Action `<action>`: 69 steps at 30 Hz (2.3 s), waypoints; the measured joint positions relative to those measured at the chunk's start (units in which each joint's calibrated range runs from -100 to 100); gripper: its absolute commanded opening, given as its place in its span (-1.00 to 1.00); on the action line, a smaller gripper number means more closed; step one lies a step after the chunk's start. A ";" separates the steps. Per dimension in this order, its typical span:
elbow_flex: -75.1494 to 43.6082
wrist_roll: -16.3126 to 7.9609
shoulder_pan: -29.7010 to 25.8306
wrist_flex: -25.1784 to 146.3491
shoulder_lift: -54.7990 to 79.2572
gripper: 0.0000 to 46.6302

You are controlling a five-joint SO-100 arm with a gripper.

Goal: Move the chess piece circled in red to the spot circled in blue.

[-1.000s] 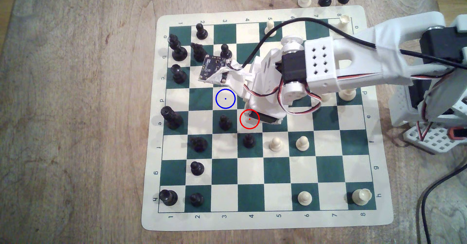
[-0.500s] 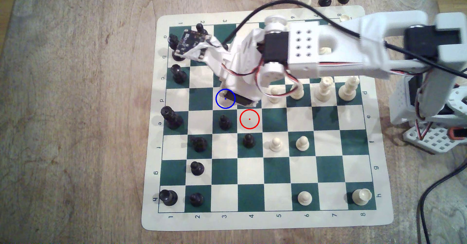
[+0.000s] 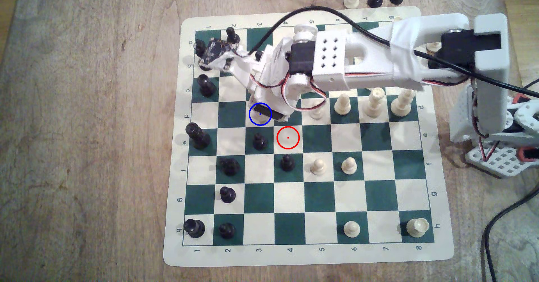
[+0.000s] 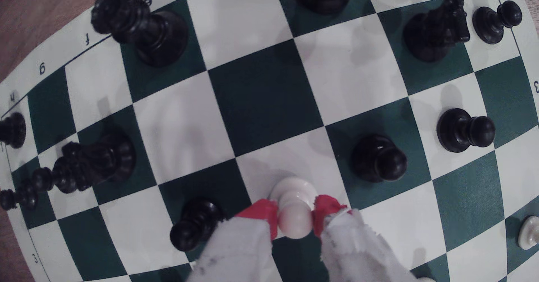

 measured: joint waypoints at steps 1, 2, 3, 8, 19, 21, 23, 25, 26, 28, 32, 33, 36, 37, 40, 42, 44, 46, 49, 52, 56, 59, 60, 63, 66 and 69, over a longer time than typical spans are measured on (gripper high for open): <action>0.00 0.00 0.22 -0.32 0.25 -0.92; 0.00 0.00 0.37 -0.72 0.67 -0.92; 0.00 0.00 0.37 -0.88 0.75 -0.92; 0.00 0.00 0.37 -1.20 0.75 -0.92; 0.00 0.24 0.29 -1.99 2.01 -0.77; 0.00 0.20 0.37 -2.39 2.01 -0.73; 0.00 0.20 0.37 -2.47 2.01 -0.55; 0.00 0.20 0.29 -2.47 2.09 -0.45; 0.00 0.20 0.29 -2.47 2.18 -0.37; 0.00 0.15 0.37 -2.47 2.26 -0.21; 0.00 0.10 0.37 -2.47 2.26 -0.19; 0.00 0.10 0.37 -2.23 2.26 -0.19; 0.00 0.10 0.37 -1.43 1.93 -0.19; 0.00 0.00 0.37 -0.96 1.17 -0.19; 0.09 0.00 0.37 -0.24 -0.34 -0.19; 0.54 0.00 0.37 0.32 -2.35 -0.20; 1.36 0.00 0.37 0.40 -3.60 -0.21; 3.62 0.00 0.37 0.80 -6.20 -0.21; 6.78 0.00 0.37 0.80 -9.72 -0.20; 16.72 0.00 0.37 0.80 -18.77 -0.19; 31.00 0.05 -0.66 -1.43 -33.18 -0.20; 39.22 0.00 -2.36 -4.14 -40.97 -0.23; 42.57 0.05 -3.54 -4.94 -44.24 -0.23; 45.91 -0.05 -3.91 -6.85 -48.43 -0.24; 50.07 -0.44 -3.24 -9.32 -52.95 -0.24; 55.76 -0.34 -3.54 -10.52 -56.89 -0.24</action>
